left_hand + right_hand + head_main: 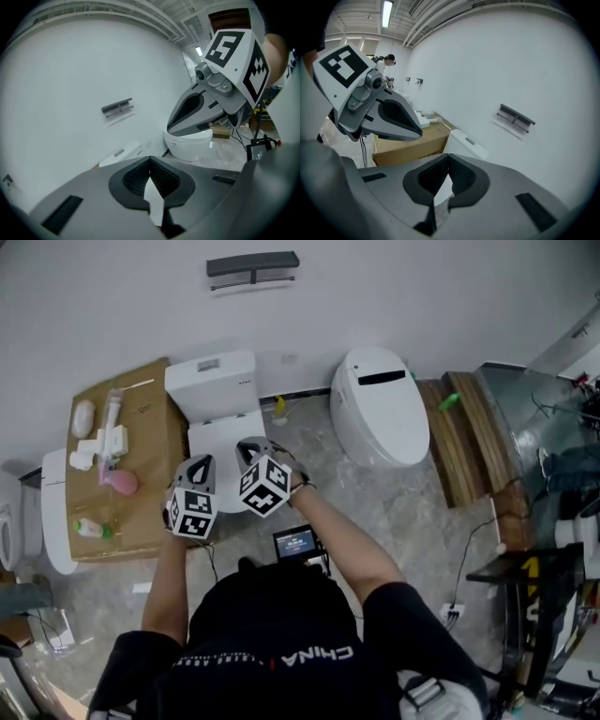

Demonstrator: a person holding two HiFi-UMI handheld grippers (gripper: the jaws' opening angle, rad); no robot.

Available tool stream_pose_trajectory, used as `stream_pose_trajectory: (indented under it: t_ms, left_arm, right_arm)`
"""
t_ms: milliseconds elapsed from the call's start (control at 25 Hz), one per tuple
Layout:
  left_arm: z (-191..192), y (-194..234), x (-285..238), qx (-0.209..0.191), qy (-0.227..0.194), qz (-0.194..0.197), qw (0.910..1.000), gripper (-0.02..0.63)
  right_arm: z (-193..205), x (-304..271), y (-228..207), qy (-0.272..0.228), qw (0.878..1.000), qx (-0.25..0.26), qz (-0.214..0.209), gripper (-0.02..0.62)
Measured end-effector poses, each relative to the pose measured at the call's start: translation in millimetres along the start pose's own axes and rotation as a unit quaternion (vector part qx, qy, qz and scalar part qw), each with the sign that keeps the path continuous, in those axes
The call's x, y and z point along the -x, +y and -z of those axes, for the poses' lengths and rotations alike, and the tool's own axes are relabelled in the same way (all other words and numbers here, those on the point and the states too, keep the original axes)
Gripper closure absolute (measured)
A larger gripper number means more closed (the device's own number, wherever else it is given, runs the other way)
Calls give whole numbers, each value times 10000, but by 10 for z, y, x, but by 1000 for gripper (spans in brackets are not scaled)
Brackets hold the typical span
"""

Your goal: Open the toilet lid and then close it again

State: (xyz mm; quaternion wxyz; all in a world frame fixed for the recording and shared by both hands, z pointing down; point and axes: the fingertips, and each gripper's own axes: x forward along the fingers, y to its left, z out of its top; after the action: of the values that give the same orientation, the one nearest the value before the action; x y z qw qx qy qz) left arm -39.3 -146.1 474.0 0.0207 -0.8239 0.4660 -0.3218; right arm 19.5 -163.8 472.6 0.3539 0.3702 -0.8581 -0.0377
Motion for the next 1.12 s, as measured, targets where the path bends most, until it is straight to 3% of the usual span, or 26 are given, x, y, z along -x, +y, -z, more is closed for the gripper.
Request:
stream_pose_trajectory:
  t_ms: [280, 600, 880, 1120]
  left_arm:
    - [90, -251, 33, 125, 227, 42, 9997, 595]
    - [51, -568, 234, 338, 508, -287, 9977, 595]
    - [437, -746, 578, 468, 716, -400, 9955, 595]
    - [626, -857, 964, 328, 511, -171, 9980, 595]
  right_arm:
    - [319, 150, -17, 147, 9998, -62, -111, 580]
    - [770, 227, -79, 301, 9983, -87, -494, 581]
    - [930, 245, 327, 371, 9967, -165, -708, 581]
    - [924, 493, 707, 518, 9975, -176, -437, 581]
